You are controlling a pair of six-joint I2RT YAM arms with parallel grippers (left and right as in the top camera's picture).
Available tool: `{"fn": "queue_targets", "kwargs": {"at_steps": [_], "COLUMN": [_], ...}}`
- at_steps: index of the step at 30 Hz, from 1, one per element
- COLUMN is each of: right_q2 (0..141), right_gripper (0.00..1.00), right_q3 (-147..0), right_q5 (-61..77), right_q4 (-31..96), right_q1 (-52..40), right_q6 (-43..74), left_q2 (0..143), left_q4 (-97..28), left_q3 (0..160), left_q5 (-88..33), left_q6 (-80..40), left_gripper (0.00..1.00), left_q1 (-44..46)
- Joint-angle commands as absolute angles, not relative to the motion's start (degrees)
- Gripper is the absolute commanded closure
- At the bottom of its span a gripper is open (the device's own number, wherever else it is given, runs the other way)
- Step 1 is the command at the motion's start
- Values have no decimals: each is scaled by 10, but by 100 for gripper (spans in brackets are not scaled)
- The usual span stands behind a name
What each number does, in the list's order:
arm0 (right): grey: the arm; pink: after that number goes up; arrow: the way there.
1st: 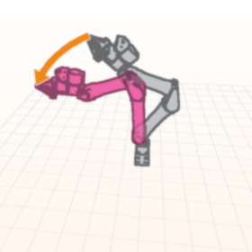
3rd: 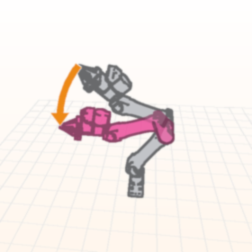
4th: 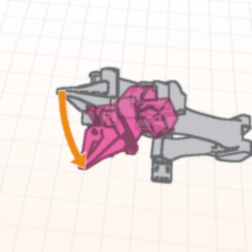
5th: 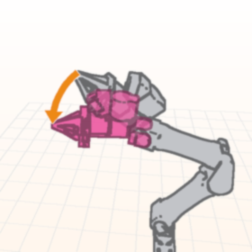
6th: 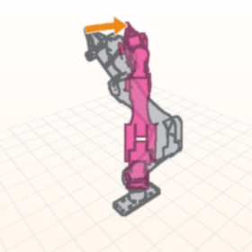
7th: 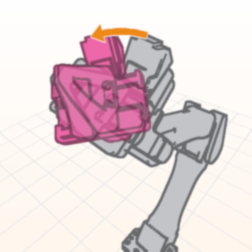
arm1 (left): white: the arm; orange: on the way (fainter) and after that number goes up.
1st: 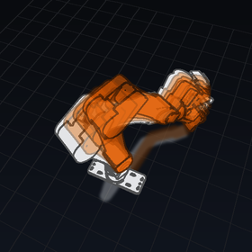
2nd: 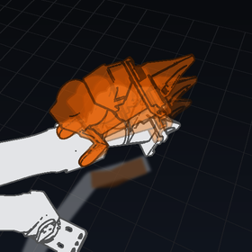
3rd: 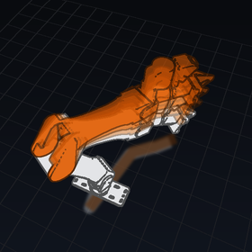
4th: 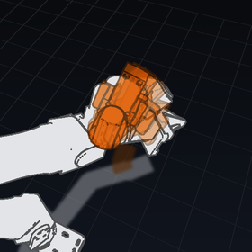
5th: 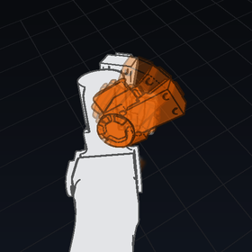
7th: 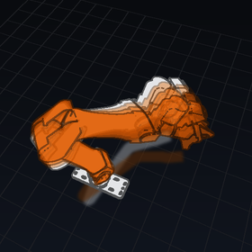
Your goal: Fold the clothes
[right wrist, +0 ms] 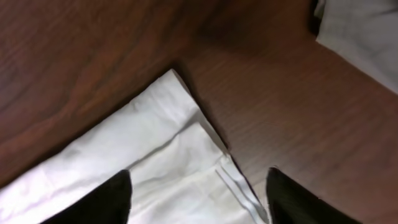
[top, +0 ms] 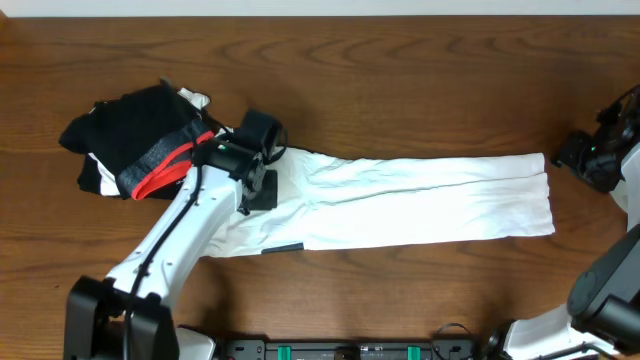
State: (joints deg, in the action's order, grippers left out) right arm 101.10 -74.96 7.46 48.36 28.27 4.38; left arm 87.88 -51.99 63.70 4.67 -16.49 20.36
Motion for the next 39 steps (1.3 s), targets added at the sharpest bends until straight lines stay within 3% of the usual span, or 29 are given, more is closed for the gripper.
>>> {"fn": "queue_targets", "kwargs": {"at_steps": [1,3,5,18,22,29,39], "right_q2": [1063,1094,1129,1168,1168,1168,1174], "right_gripper": [31,31,39,41,50,46,44], "right_q3": [-752,-752,-752,-752,-752,-752,-751], "right_q5": [164,225,251,180,201,239,285], "right_q4": [480,480,482,477,484,520,534], "right_q1": [299,305,308,323,350,390,365], "right_q6": [-48,-90,-108,-108,-108,-117,-168], "left_q2": [880,880,880,880,880,880,880], "left_q4": [-521,-522,-522,-526,-525,-512,-502], "left_q3": [643,643,643,643,643,643,643], "left_q5": [49,49,49,49,49,50,49], "left_q6": [-164,-163,-158,-152,-150,-142,-120], "left_gripper": [59,59,59,59,59,59,59], "left_q1": [203,203,203,203,203,203,203]}}
